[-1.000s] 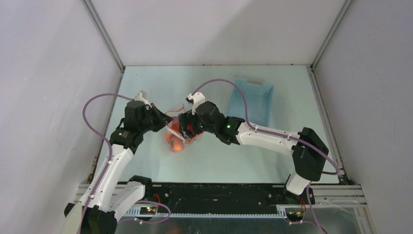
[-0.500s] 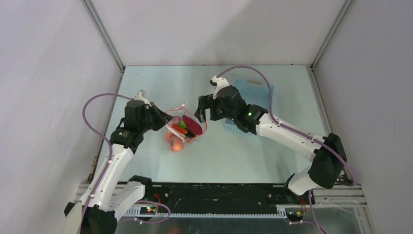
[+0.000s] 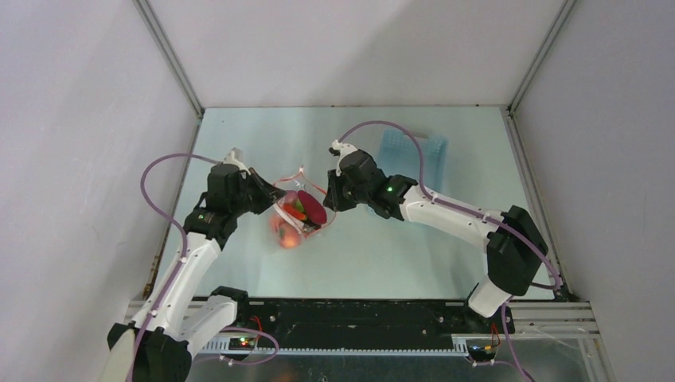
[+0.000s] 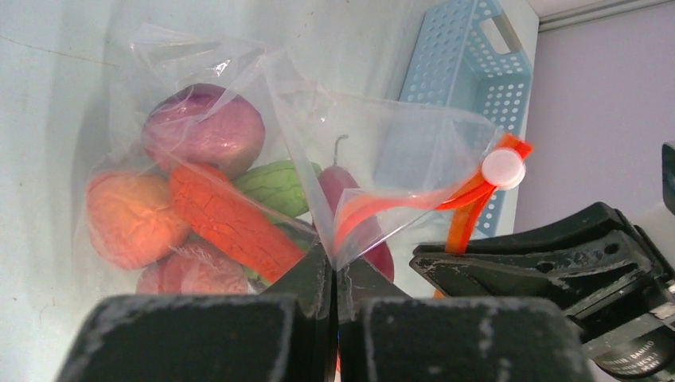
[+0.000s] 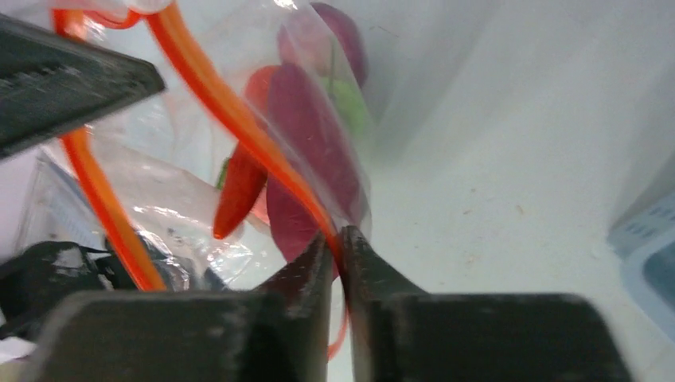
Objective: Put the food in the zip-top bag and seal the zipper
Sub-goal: Adjust the zipper food storage bag at the center of the board.
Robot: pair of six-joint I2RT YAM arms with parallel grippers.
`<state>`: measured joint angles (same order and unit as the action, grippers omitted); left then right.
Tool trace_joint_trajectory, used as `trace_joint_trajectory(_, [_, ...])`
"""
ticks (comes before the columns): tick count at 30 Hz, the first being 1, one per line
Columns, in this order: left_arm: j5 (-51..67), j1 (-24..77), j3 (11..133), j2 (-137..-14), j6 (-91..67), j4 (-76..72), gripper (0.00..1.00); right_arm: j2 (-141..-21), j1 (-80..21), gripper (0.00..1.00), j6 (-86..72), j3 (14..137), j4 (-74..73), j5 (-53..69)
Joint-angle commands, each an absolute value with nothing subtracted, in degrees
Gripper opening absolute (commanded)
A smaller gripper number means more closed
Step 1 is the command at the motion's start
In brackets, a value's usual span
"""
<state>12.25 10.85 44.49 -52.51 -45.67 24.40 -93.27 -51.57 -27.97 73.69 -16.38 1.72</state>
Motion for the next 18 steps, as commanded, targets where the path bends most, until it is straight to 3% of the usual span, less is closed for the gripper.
trace_joint_trajectory(1, [14.1,11.8,43.5,-51.7,-47.7,19.2,0.00,-92.4,-51.6,0.01,-25.7,75.1,-7.7,5.7])
trace_joint_trajectory(9, [11.3,18.7,41.0,-50.4,-52.2,12.9,0.05,-92.9,-51.4,0.00,-15.5,83.1,-8.6,12.9])
trace_joint_trajectory(18, [3.4,30.1,38.2,-46.2,-58.8,5.9,0.11,-96.2,-50.8,0.00,-2.9,92.6,-21.4,19.3])
